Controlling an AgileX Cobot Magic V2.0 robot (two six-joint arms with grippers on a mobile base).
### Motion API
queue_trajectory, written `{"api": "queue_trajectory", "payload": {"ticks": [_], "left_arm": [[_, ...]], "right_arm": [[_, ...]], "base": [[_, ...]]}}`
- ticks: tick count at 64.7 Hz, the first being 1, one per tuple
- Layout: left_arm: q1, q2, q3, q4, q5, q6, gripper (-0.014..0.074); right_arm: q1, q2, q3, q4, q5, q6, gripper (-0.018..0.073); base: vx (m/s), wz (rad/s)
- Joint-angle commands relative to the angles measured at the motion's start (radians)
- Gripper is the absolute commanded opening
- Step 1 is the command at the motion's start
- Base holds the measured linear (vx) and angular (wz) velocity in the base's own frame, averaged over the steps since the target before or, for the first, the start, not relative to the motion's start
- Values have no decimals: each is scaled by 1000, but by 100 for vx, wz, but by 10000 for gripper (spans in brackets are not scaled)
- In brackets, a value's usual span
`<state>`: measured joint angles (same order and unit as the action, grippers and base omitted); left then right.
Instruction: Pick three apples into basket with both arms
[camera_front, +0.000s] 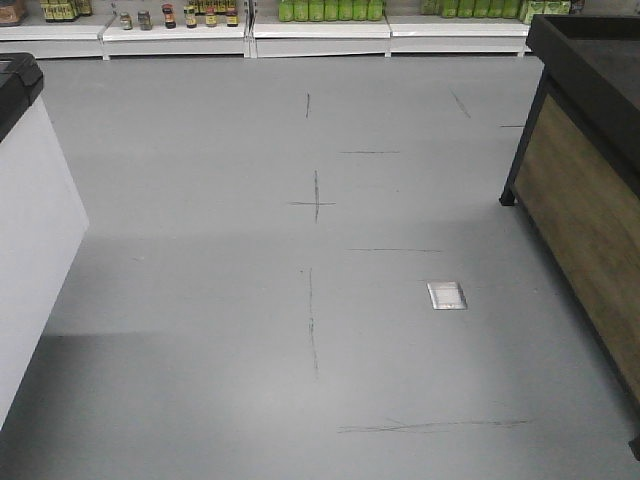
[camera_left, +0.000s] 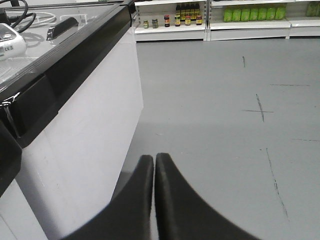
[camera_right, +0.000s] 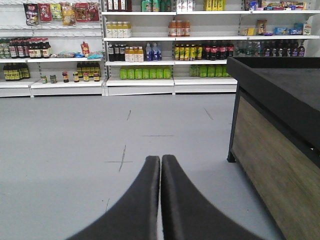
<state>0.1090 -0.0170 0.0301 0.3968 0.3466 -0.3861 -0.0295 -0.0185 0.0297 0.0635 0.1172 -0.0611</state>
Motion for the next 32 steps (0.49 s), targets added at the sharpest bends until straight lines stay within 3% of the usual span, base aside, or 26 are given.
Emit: {"api": "queue_trajectory", "payload": {"ticks": [1, 32], "left_arm": [[-4, -18, 10, 2, -63, -2, -7], [-4, -18, 10, 2, -63, -2, -7]], "right_arm": [[-2, -3, 12, -8, -73, -6, -8], [-2, -3, 12, -8, -73, -6, -8]], "base": [[0, 0], [0, 0]]}}
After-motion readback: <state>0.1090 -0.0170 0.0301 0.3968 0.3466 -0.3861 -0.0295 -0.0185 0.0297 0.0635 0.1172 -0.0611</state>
